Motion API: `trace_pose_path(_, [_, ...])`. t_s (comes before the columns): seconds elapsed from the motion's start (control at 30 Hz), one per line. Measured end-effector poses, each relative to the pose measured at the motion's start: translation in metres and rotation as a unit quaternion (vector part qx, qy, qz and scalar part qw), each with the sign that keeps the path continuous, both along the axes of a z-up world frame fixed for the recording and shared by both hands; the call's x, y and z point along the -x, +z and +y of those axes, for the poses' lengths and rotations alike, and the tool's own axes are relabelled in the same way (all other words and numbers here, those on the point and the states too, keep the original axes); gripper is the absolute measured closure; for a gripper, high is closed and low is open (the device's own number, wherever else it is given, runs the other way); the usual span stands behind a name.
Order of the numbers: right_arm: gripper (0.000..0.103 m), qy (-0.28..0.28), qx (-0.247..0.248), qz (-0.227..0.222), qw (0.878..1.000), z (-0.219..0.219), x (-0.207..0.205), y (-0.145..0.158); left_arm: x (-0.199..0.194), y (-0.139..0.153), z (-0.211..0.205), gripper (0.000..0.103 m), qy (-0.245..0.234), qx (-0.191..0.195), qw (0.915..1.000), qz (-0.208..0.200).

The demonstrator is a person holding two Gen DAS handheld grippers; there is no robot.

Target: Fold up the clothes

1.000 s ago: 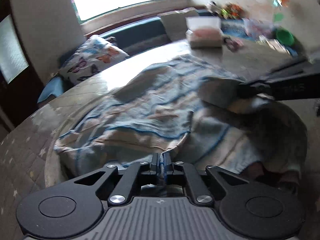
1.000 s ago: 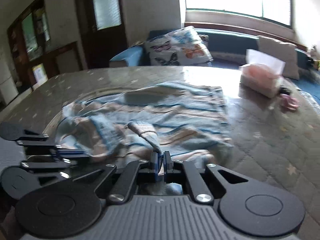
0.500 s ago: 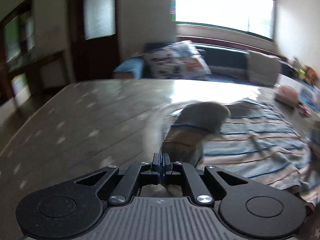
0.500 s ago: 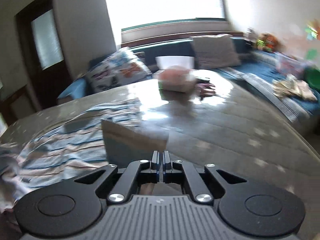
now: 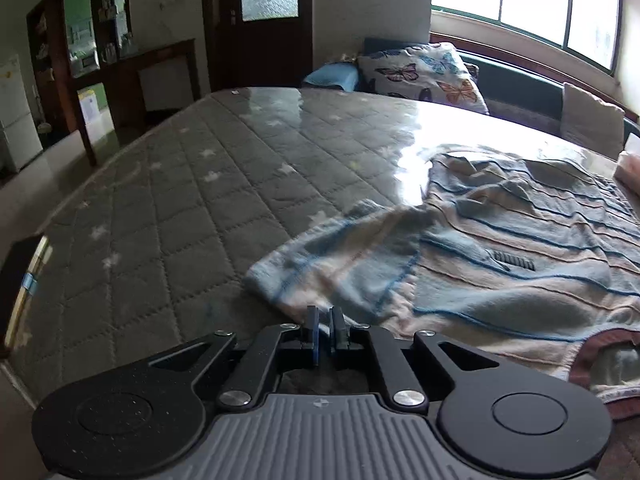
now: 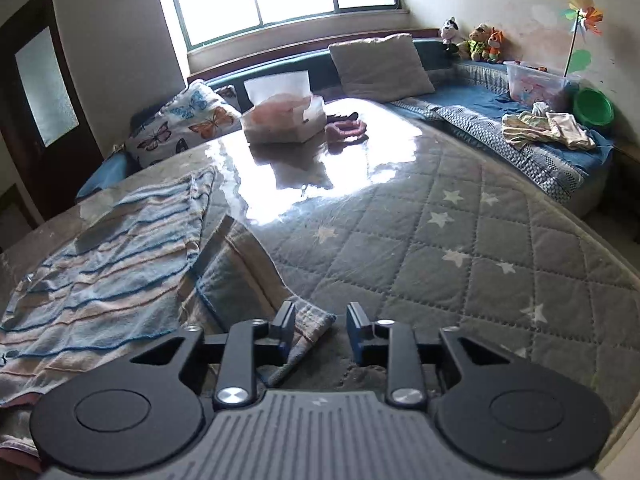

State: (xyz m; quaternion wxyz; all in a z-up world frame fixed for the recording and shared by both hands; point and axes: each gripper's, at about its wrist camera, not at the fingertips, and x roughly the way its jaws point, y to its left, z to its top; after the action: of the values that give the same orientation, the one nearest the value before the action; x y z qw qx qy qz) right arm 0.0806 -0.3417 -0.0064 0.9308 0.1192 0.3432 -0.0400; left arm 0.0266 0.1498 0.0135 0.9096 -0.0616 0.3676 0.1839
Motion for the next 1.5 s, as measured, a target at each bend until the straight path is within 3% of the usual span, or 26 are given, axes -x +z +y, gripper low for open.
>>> trace_pose_path(0.03, [0.064, 0.002, 0.001, 0.004, 1.0, 0.001, -0.002, -0.002, -0.001, 0.0, 0.002, 0.076, 0.001, -0.003, 1.0, 0.0])
trace_pose_path(0.1, [0.06, 0.007, 0.01, 0.006, 1.0, 0.005, -0.005, -0.008, -0.003, 0.0, 0.005, 0.06, 0.003, -0.009, 1.0, -0.001])
trace_pose_path(0.23, [0.062, 0.017, 0.054, 0.002, 0.998, 0.019, -0.007, -0.01, -0.006, 0.0, 0.012, 0.059, 0.008, -0.02, 0.9998, -0.002])
trace_pose_path(0.37, [0.091, 0.019, 0.054, -0.001, 0.998, 0.02, -0.005, -0.01, -0.011, 0.0, 0.019, 0.059, 0.009, -0.029, 0.9995, -0.002])
trace_pose_path(0.5, [0.099, 0.011, 0.045, -0.001, 0.999, 0.013, -0.001, -0.007, -0.019, -0.008, 0.021, 0.065, -0.012, -0.023, 0.9996, 0.01])
trace_pose_path(0.63, [0.1, 0.002, 0.046, -0.004, 0.999, 0.006, 0.007, -0.003, -0.02, -0.01, 0.02, 0.098, -0.026, -0.018, 0.9995, 0.006])
trace_pose_path(1.13, [0.1, -0.003, 0.109, -0.004, 0.994, -0.003, 0.045, 0.013, 0.03, -0.005, 0.01, 0.102, -0.073, -0.026, 0.9964, 0.035])
trace_pose_path(1.27, [0.099, 0.0, 0.094, 0.017, 0.995, -0.01, 0.042, 0.008, 0.03, 0.006, 0.012, 0.094, -0.075, -0.034, 0.9963, 0.026])
trace_pose_path(1.33, [0.096, 0.002, 0.102, 0.01, 0.995, -0.009, 0.042, 0.014, 0.029, 0.012, 0.013, 0.074, -0.076, -0.038, 0.9962, 0.02])
trace_pose_path(1.37, [0.095, 0.004, 0.106, 0.006, 0.994, -0.008, 0.041, 0.018, 0.026, 0.017, 0.013, 0.07, -0.076, -0.041, 0.9962, 0.012])
trace_pose_path(1.5, [0.092, 0.023, 0.106, -0.013, 0.994, -0.001, 0.032, 0.035, 0.006, 0.031, 0.008, 0.064, -0.09, -0.051, 0.9946, -0.01])
